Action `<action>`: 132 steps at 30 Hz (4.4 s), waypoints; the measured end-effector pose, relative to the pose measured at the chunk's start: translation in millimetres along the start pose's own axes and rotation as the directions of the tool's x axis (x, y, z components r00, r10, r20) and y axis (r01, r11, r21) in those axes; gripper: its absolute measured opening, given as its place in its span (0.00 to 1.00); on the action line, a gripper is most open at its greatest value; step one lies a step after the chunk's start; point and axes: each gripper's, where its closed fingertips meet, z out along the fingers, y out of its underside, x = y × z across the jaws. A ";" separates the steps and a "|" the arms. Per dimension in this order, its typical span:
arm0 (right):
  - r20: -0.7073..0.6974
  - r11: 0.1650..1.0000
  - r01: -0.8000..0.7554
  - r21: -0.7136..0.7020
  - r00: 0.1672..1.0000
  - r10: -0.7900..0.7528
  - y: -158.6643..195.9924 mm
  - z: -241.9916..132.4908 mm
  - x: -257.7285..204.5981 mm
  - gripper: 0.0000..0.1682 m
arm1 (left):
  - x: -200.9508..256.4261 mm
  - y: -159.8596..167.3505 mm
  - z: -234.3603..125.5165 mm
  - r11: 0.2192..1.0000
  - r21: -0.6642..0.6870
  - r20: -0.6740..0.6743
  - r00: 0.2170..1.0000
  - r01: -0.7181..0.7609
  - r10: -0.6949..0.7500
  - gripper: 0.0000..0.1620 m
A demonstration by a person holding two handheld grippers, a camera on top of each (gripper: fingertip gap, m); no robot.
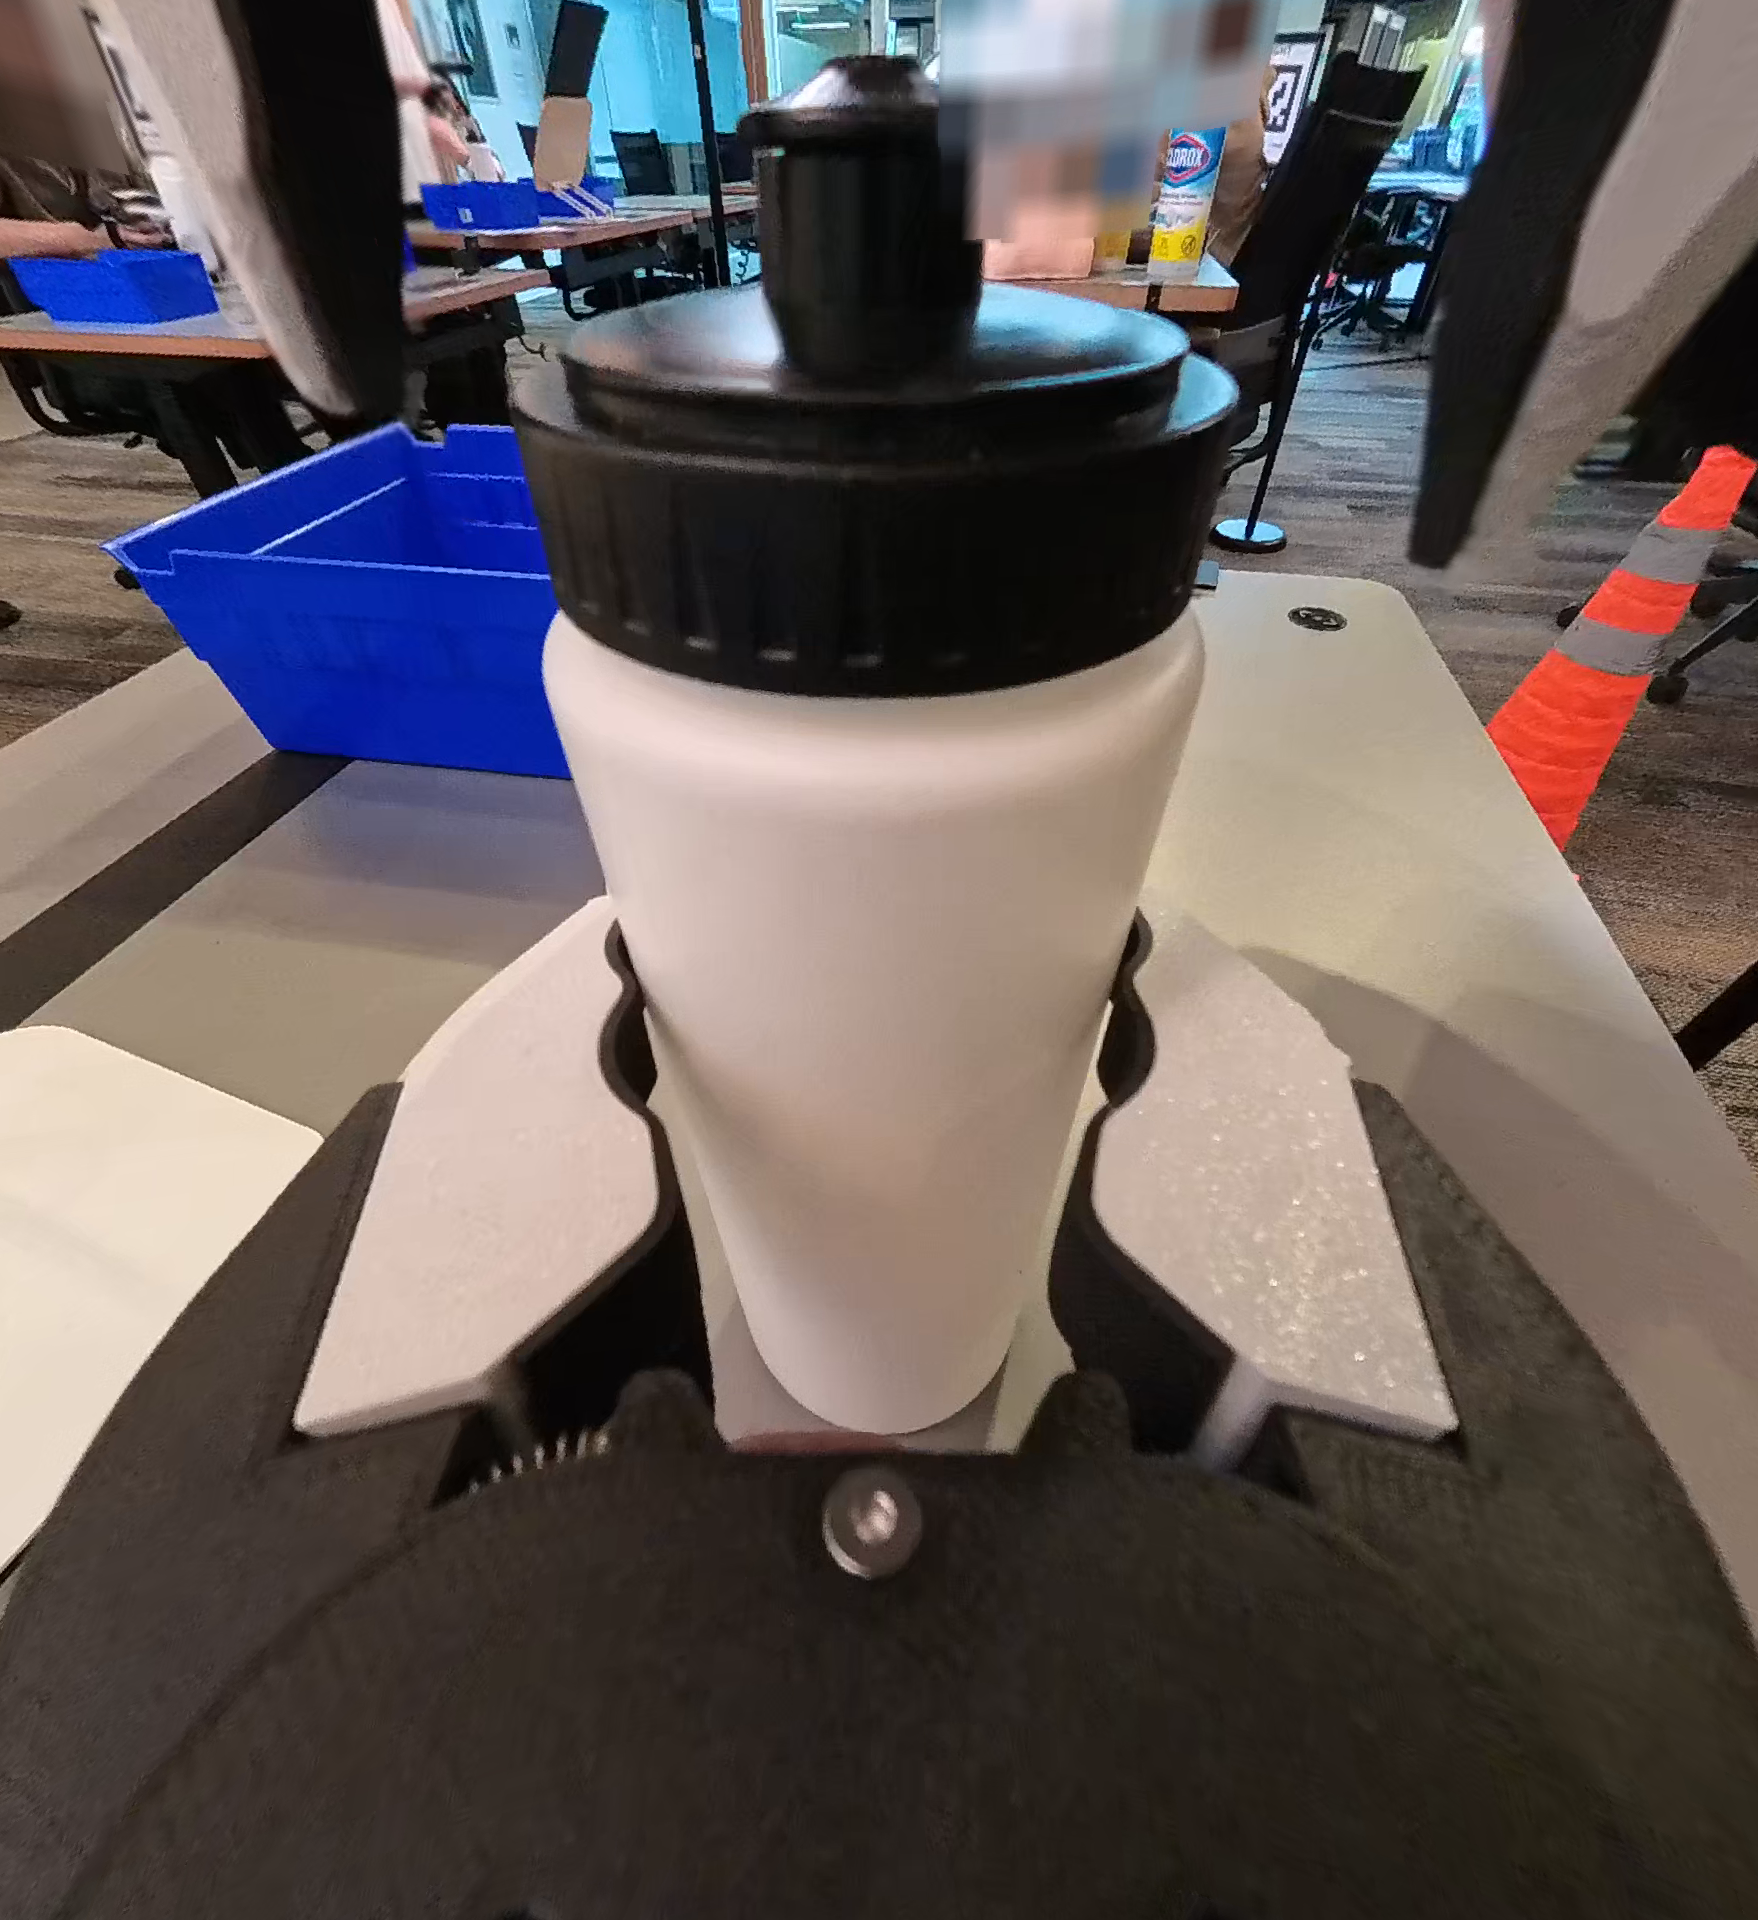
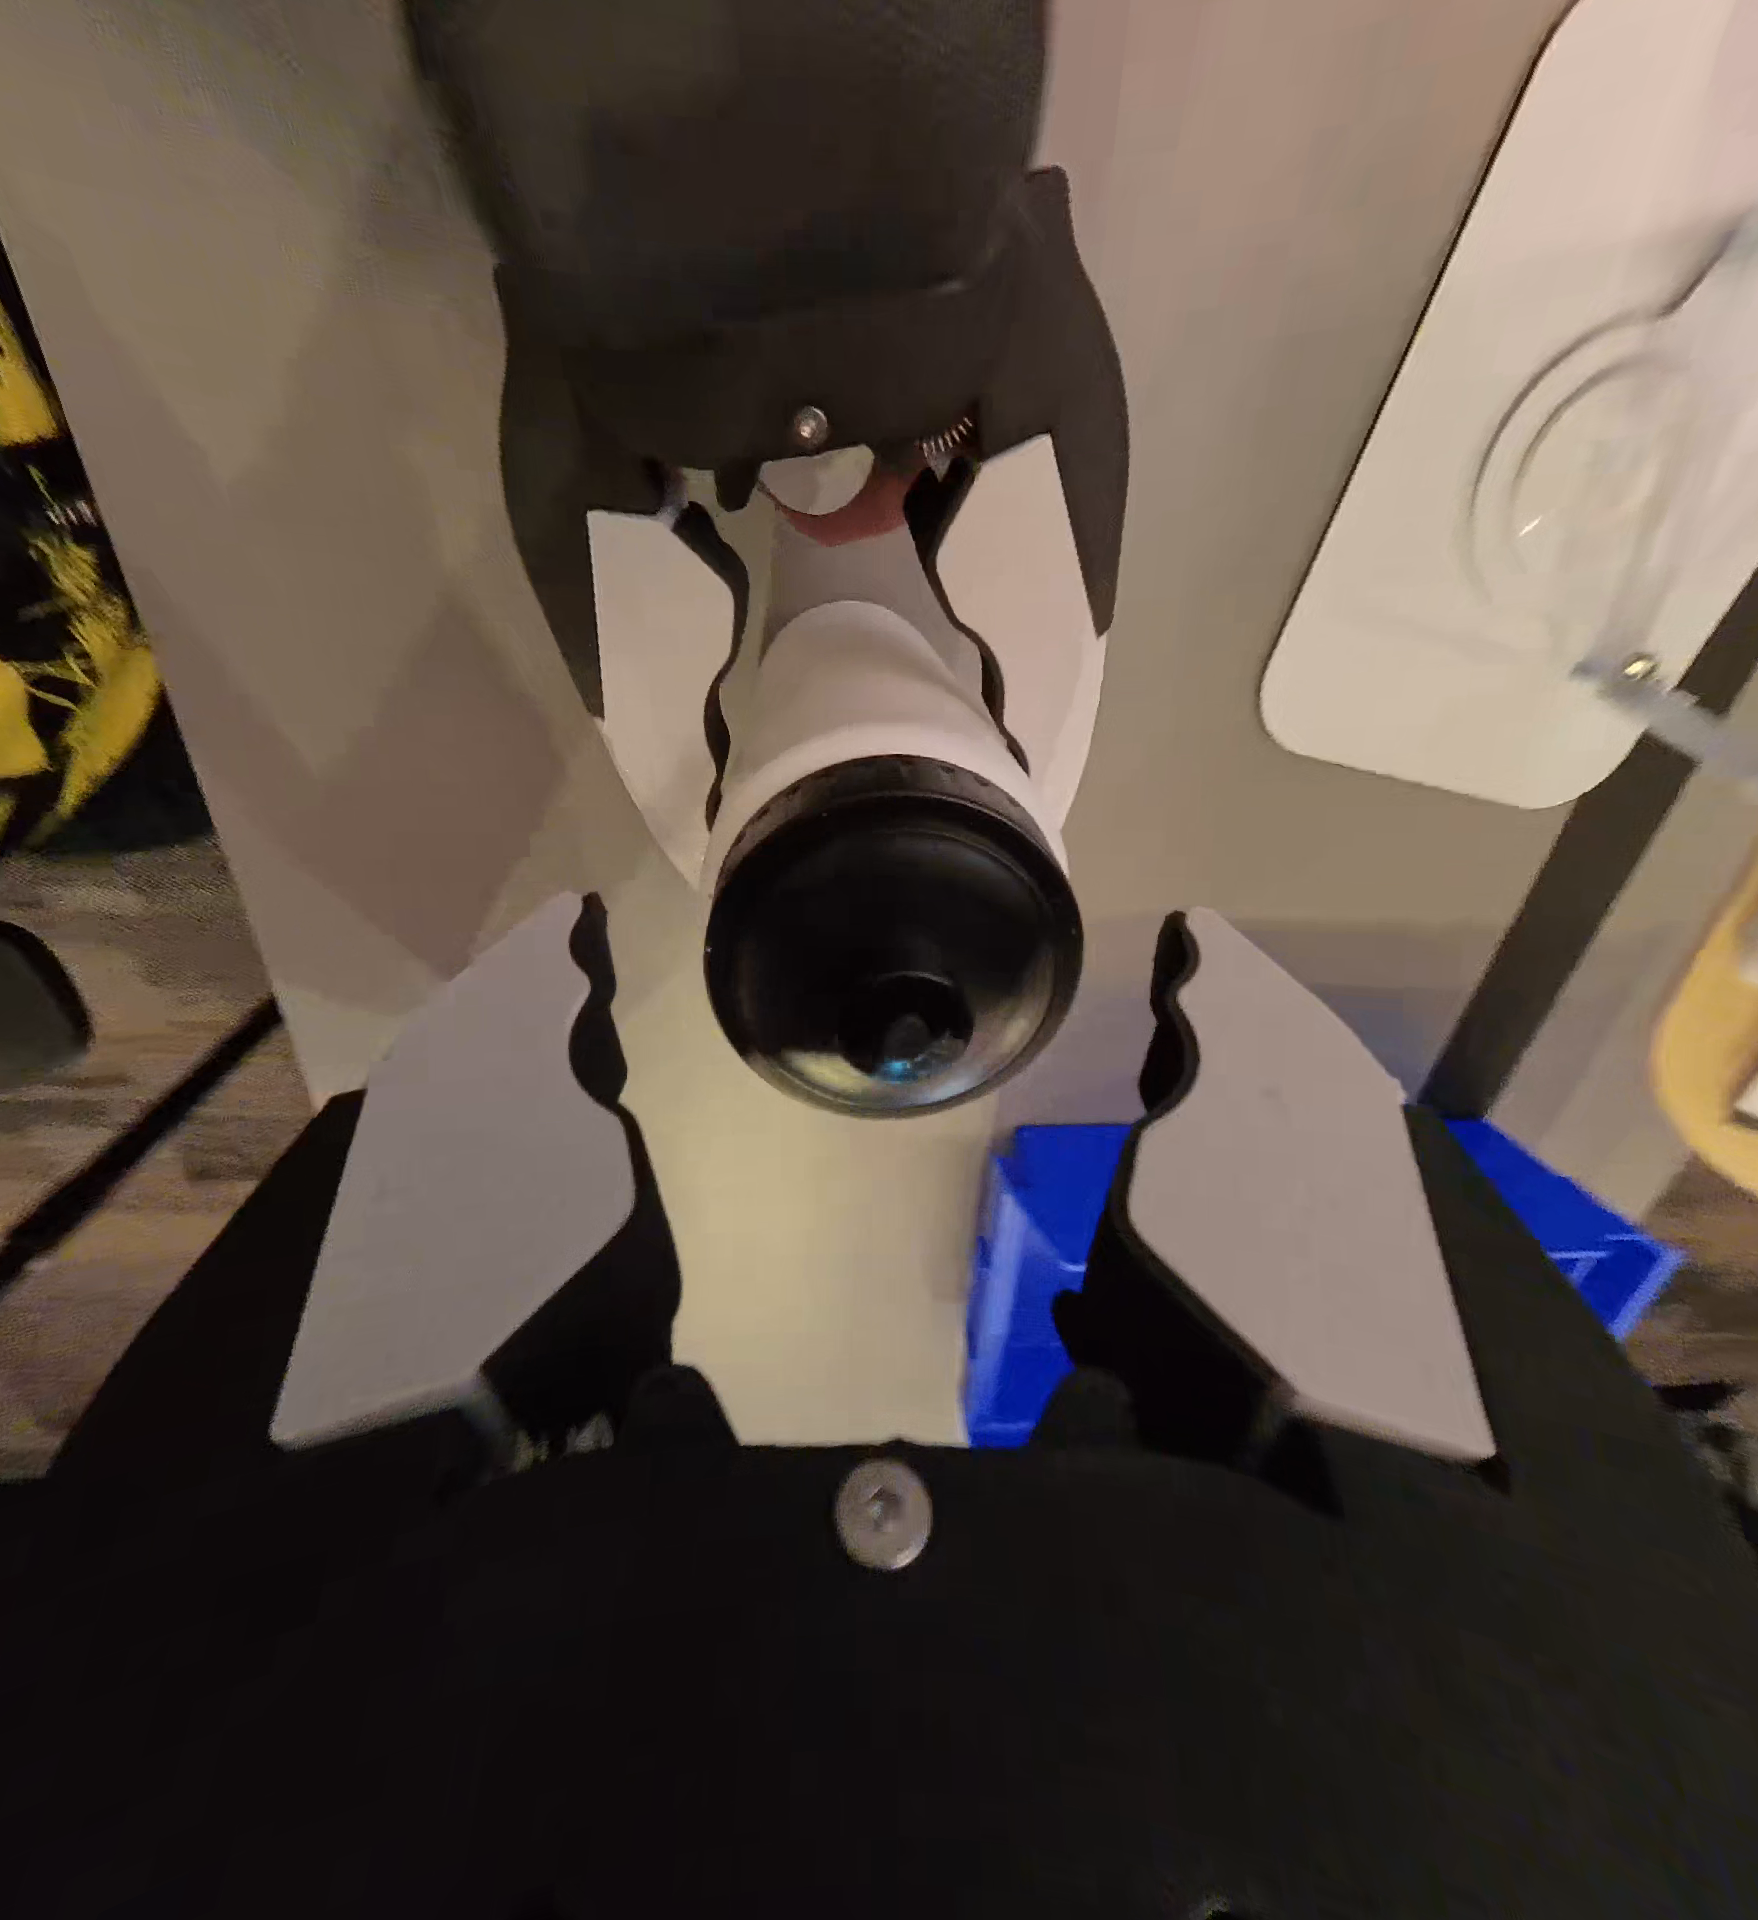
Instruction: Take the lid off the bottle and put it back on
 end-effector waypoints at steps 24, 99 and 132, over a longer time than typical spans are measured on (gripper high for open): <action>-0.024 0.998 0.056 0.003 0.998 -0.056 0.4 -4.8 5.4 0.52 | 0.3 -0.5 1.1 1.000 0.008 0.000 1.000 0.004 -0.004 0.53; 0.125 0.923 -0.368 0.116 0.927 0.354 -5.7 -15.4 1.9 0.26 | 4.2 -1.2 3.8 1.000 0.011 -0.005 1.000 0.002 -0.002 0.52; 0.016 0.992 -0.104 0.076 0.995 0.103 3.8 -11.2 -2.6 0.52 | 5.3 -1.2 4.6 1.000 0.012 -0.011 1.000 -0.002 0.002 0.52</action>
